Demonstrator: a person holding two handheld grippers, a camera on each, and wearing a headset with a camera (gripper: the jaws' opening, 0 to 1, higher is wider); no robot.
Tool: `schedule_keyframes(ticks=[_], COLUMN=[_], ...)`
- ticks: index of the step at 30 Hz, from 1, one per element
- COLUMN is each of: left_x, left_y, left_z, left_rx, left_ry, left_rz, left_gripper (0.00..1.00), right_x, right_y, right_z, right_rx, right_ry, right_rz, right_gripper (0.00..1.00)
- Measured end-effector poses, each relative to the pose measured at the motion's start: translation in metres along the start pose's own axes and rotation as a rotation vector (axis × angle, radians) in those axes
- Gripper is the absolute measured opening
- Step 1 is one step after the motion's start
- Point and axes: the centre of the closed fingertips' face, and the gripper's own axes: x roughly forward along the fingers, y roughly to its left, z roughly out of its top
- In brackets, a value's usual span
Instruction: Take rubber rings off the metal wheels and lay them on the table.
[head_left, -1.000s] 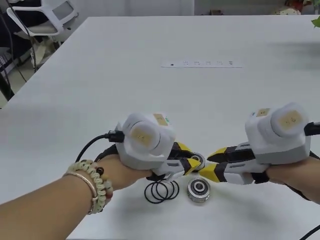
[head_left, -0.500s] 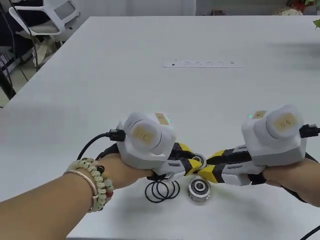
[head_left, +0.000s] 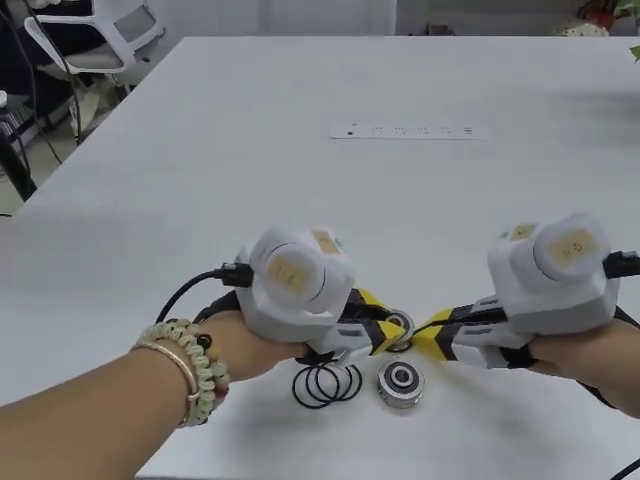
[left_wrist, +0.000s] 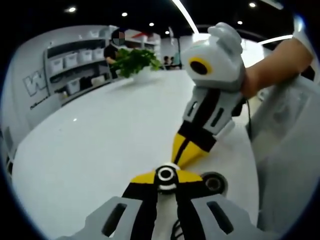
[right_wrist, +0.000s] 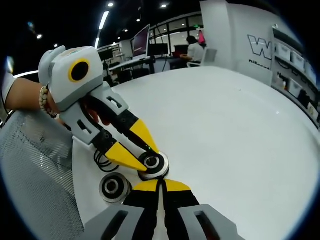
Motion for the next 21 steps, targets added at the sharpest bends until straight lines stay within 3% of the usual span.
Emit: schedule_keyframes(ticks=[8, 12, 14, 21], left_x=[0.000, 0.000, 0.000, -0.001], left_y=[0.001, 0.001, 0.001, 0.000], left_z=[0.000, 0.000, 0.000, -0.001], left_rx=[0.002, 0.004, 0.004, 0.015], left_ry=[0.002, 0.003, 0.003, 0.006], left_rz=[-0.004, -0.007, -0.006, -0.007], left_gripper=[0.14, 0.14, 0.14, 0.13], right_x=[-0.004, -0.007, -0.008, -0.009], right_y=[-0.001, -0.005, -0.004, 0.000], right_z=[0.002, 0.008, 0.010, 0.011], right_rx=[0.110, 0.229, 0.253, 0.285], right_ry=[-0.010, -0.042, -0.063, -0.065], right_rz=[0.006, 0.027, 0.039, 0.055], right_gripper=[0.00, 0.00, 0.00, 0.00])
